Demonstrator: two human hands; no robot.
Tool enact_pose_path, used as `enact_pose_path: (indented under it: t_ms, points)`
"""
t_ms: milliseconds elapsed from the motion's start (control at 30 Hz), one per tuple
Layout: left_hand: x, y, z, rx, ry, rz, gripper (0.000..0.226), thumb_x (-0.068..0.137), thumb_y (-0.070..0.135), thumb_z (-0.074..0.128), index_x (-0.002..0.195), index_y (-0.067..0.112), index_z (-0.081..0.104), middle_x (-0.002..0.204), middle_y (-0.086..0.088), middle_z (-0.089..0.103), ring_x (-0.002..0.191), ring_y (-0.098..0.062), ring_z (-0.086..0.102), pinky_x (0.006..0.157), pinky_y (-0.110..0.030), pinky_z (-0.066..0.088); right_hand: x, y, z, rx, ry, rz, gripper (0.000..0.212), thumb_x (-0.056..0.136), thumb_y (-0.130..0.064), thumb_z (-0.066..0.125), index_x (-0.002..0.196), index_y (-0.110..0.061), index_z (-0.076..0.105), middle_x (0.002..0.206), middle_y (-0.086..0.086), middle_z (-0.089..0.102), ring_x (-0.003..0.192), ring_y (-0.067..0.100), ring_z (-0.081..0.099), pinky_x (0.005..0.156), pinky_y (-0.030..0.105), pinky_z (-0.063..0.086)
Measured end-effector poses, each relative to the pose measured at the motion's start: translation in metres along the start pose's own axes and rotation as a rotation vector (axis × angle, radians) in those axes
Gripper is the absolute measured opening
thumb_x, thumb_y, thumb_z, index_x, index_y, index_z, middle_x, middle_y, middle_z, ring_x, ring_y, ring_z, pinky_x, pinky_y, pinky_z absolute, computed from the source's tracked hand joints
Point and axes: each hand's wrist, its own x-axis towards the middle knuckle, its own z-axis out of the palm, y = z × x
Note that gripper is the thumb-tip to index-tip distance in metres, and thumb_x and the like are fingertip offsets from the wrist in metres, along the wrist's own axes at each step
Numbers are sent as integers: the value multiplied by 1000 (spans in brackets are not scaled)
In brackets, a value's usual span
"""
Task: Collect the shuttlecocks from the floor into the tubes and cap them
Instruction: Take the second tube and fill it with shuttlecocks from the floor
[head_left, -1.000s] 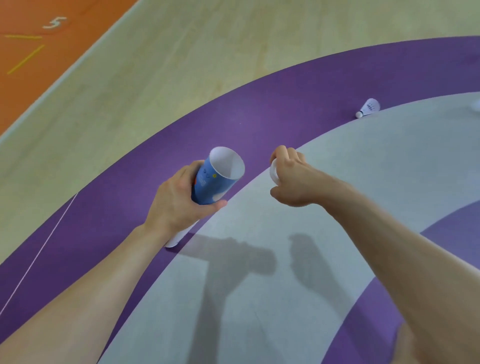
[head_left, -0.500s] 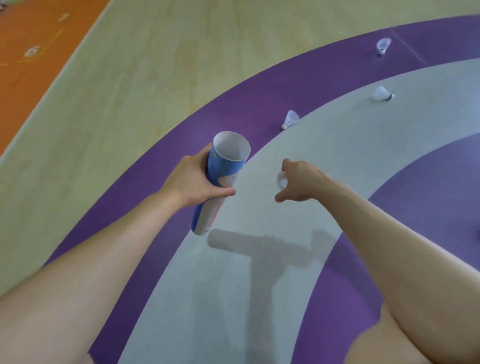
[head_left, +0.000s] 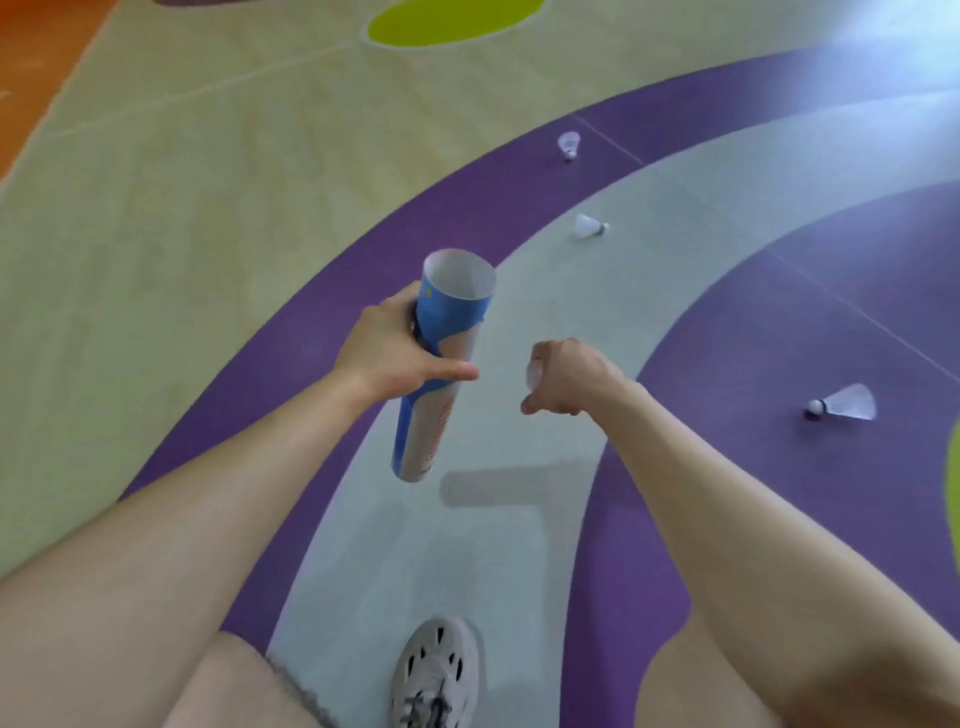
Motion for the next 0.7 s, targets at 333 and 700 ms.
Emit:
enact_pose_path:
  t_ms: [333,700]
  points:
    - [88,30,152,44,-325,242,84,64,43,106,134,20,68,117,7,75,106,-20,71,89,-33,61,-25,148,-26,46,144,339,48,74,-39,86,113,-25,61,99,-2,58,89,27,60,66,31,47]
    - [163,106,220,168,-531,463,48,66,42,98,97,41,62,98,13,72,94,-12,71,82,-31,57,-36,223,-41,181,290,628,22,92,-19,52,106,-11,67,102,8,66,96,33,64,82,39,60]
